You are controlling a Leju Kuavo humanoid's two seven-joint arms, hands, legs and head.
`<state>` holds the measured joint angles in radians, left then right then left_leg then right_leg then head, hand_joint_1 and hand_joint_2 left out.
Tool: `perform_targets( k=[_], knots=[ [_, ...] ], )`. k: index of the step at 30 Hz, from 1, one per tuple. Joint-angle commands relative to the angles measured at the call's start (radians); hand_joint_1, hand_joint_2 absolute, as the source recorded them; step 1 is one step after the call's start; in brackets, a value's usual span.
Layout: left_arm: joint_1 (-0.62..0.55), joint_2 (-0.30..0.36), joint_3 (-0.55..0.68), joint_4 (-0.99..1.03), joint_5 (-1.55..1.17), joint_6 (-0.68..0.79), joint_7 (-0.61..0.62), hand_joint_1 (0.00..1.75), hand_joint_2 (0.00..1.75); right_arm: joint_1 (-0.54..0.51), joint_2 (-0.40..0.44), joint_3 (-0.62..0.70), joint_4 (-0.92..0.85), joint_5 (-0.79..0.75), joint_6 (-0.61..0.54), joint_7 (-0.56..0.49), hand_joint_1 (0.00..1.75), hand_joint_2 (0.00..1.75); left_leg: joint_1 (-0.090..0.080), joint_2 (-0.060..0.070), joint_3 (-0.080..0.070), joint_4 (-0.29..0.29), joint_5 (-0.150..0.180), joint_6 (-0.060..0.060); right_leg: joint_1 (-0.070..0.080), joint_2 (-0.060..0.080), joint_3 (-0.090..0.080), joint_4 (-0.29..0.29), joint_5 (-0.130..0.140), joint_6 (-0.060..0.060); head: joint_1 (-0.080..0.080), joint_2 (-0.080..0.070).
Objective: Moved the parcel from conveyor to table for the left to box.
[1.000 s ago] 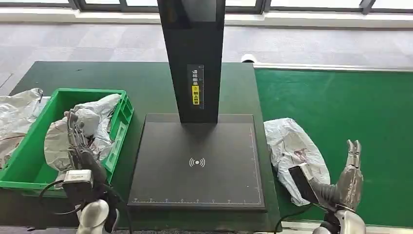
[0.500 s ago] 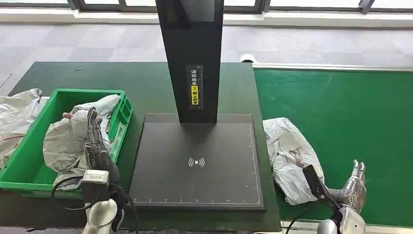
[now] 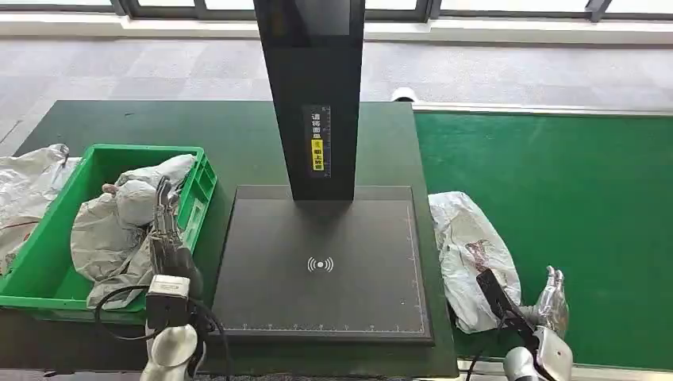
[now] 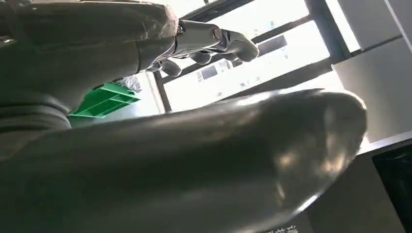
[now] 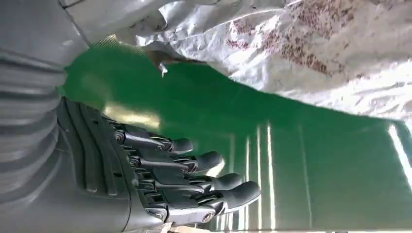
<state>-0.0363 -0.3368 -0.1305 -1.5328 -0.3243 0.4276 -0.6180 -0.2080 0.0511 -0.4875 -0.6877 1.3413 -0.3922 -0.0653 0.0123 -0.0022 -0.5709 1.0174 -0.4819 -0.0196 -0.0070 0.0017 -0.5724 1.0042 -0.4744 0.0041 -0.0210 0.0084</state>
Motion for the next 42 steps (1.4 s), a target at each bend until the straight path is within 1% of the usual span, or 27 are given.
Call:
perform_targets(
  k=[1,2,3,15,16,17,22,35,37,38,42],
  knots=[
    [-0.025,0.04,-0.023,0.071,-0.019,0.02,-0.004,0.0,0.0,-0.099,0.012,0.015,0.174,-0.016,0.02,-0.049,0.0,1.75,0.0,0.002,0.001,-0.001,0.001,0.0,0.0,0.002,0.0,-0.001,0.001,0.0,0.0,0.0],
    [-0.026,0.041,-0.025,0.073,-0.012,0.016,-0.002,0.0,0.0,-0.105,0.012,0.035,0.185,-0.005,0.01,-0.05,0.0,1.75,-0.002,0.004,0.003,-0.005,0.002,0.001,-0.001,0.003,0.001,-0.004,0.003,0.0,0.0,0.0],
    [-0.027,0.042,-0.024,0.073,-0.011,0.014,-0.002,0.0,0.0,-0.105,0.013,0.037,0.187,-0.005,0.013,-0.052,0.0,1.75,0.0,0.002,0.001,-0.001,0.001,0.0,0.0,0.002,0.0,-0.001,0.001,0.0,0.0,0.0],
    [-0.014,0.041,-0.018,0.057,-0.011,0.021,-0.002,0.0,0.0,-0.118,0.023,0.061,0.188,0.005,0.023,-0.061,0.0,1.75,-0.001,0.003,0.002,-0.003,0.002,0.001,-0.001,0.002,0.001,-0.003,0.002,0.0,0.0,0.0],
    [-0.01,0.041,-0.016,0.053,-0.011,0.021,-0.002,0.0,0.0,-0.121,0.025,0.066,0.19,0.007,0.028,-0.062,0.21,1.75,-0.001,0.003,0.002,-0.002,0.001,0.001,-0.001,0.003,0.0,-0.001,0.002,0.0,0.0,0.0],
    [-0.008,0.041,-0.015,0.05,-0.011,0.022,-0.002,0.0,0.0,-0.121,0.026,0.072,0.189,0.011,0.027,-0.063,1.75,1.75,-0.001,0.003,0.002,-0.003,0.002,0.001,-0.001,0.003,0.001,-0.002,0.002,0.0,0.0,0.0],
    [0.0,0.04,-0.008,0.051,-0.024,0.034,0.0,0.0,0.0,-0.125,0.034,0.097,0.191,0.007,0.025,-0.069,1.75,1.75,-0.001,0.004,0.003,-0.003,0.001,0.001,-0.001,0.004,0.001,-0.002,0.002,0.0,0.0,0.0],
    [-0.013,0.039,-0.003,0.068,-0.021,0.032,0.003,0.0,0.0,-0.121,0.037,0.112,0.189,0.012,0.033,-0.072,1.75,1.75,0.0,0.001,0.002,-0.001,0.001,0.0,0.0,0.001,0.001,-0.001,0.001,0.0,0.0,0.0],
    [-0.03,0.038,0.009,0.089,-0.02,0.037,0.006,0.0,0.0,-0.119,0.047,0.126,0.172,0.01,0.017,-0.085,1.75,1.75,-0.002,0.002,0.003,-0.004,0.002,0.001,-0.001,0.002,0.002,-0.003,0.002,0.0,0.0,0.0],
    [-0.031,0.039,0.014,0.091,-0.018,0.04,0.007,0.0,0.0,-0.12,0.057,0.122,0.149,-0.003,-0.038,-0.113,1.75,1.75,-0.001,0.002,0.002,-0.003,0.001,0.001,0.0,0.001,0.002,-0.002,0.002,0.0,0.0,0.0],
    [-0.029,0.04,0.018,0.09,-0.019,0.039,0.006,0.0,0.0,-0.13,0.058,0.131,0.132,-0.004,-0.016,-0.102,1.75,1.75,-0.002,0.003,0.002,-0.003,0.002,0.001,-0.001,0.003,0.001,-0.002,0.002,0.0,0.0,0.0]
  ],
)
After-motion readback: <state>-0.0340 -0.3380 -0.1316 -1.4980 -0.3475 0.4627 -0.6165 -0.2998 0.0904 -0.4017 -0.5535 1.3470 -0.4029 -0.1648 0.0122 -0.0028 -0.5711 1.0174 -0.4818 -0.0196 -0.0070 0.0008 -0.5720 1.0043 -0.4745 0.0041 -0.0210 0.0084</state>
